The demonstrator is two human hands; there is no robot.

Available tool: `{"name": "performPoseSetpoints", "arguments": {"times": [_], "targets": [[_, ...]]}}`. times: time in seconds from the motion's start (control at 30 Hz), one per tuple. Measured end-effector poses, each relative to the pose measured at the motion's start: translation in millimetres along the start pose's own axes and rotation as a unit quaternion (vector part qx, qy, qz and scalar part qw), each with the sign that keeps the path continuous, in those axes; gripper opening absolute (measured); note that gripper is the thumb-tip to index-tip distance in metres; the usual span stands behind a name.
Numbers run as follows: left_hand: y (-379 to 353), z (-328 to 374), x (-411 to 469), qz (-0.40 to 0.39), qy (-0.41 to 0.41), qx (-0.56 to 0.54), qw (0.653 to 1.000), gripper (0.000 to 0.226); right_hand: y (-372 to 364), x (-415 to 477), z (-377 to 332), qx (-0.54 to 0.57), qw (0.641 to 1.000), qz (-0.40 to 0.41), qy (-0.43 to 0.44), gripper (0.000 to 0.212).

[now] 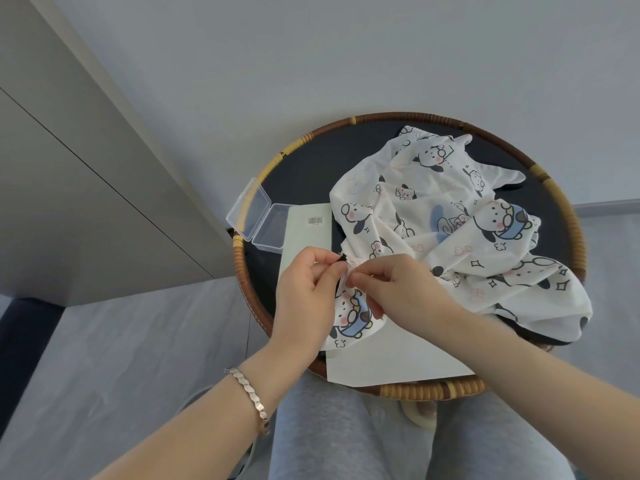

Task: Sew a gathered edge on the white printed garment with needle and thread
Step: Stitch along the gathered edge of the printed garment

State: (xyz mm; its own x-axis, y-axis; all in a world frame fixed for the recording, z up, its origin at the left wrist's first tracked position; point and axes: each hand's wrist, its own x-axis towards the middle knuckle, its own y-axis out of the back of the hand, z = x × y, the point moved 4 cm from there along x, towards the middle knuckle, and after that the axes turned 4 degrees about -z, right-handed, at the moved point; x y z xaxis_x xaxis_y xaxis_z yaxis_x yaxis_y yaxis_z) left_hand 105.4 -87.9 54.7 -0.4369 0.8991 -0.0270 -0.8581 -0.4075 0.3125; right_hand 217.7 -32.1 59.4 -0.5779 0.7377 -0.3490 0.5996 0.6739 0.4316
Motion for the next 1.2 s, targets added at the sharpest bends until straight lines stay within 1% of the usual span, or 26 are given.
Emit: {"name": "performPoseSetpoints", "arguments": {"times": [0.1,0.17,0.3,0.37,0.5,0.57,0.7,0.77,0.83,0.87,0.93,0.97,1.03,1.1,1.2], "targets": [[-3,0,-3,-0.031,-0.007,0.009,0.999,0.025,0,0,0,0.028,1.0,0.004,0.003,0.028],[-2,0,-3,-0.042,-0.006,0.011,0.999,0.026,-1,1,1,0.067,0.998,0.005,-0.003,0.026],[2,2,0,-0.034,-0.003,-0.016,0.999,0.017,-2,1,5,0.182,0.983,-0.014,-0.024,0.023],[1,3,-2,-0.032,-0.006,-0.03,0.999,0.014,-2,-1,6,0.217,0.975,-0.025,-0.036,0.024],[0,2,-1,-0.016,-0.012,-0.023,1.0,0.012,-2,-6,2,0.226,0.97,-0.061,-0.058,0.021],[0,3,0,-0.02,-0.031,0.003,0.999,0.013,-2,-8,1,0.239,0.967,-0.069,-0.06,0.024],[-8,9,-6,-0.076,-0.088,0.081,0.99,0.026,2,-4,4,0.241,0.969,-0.016,-0.045,0.014],[-7,9,-7,-0.084,-0.103,0.101,0.986,0.027,2,-2,3,0.236,0.971,-0.02,-0.034,0.016],[-3,7,-5,-0.088,-0.101,0.102,0.986,0.027,3,0,-1,0.201,0.978,-0.048,-0.015,0.018],[-2,6,-4,-0.092,-0.097,0.097,0.986,0.028,5,0,-1,0.158,0.986,-0.059,-0.011,0.018],[-2,7,-4,-0.104,-0.088,0.09,0.987,0.03,10,3,1,0.069,0.996,-0.058,-0.011,0.018],[-3,8,-4,-0.11,-0.084,0.09,0.986,0.03,13,5,2,0.056,0.997,-0.05,-0.015,0.017],[-5,10,-3,-0.117,-0.077,0.087,0.986,0.028,17,8,3,0.086,0.996,-0.026,-0.02,0.013],[-6,11,-3,-0.117,-0.072,0.088,0.987,0.026,18,9,4,0.155,0.987,0.005,-0.033,0.01],[-7,13,-3,-0.093,-0.075,0.075,0.99,0.024,20,9,5,0.225,0.972,0.057,-0.03,0.008]]}}
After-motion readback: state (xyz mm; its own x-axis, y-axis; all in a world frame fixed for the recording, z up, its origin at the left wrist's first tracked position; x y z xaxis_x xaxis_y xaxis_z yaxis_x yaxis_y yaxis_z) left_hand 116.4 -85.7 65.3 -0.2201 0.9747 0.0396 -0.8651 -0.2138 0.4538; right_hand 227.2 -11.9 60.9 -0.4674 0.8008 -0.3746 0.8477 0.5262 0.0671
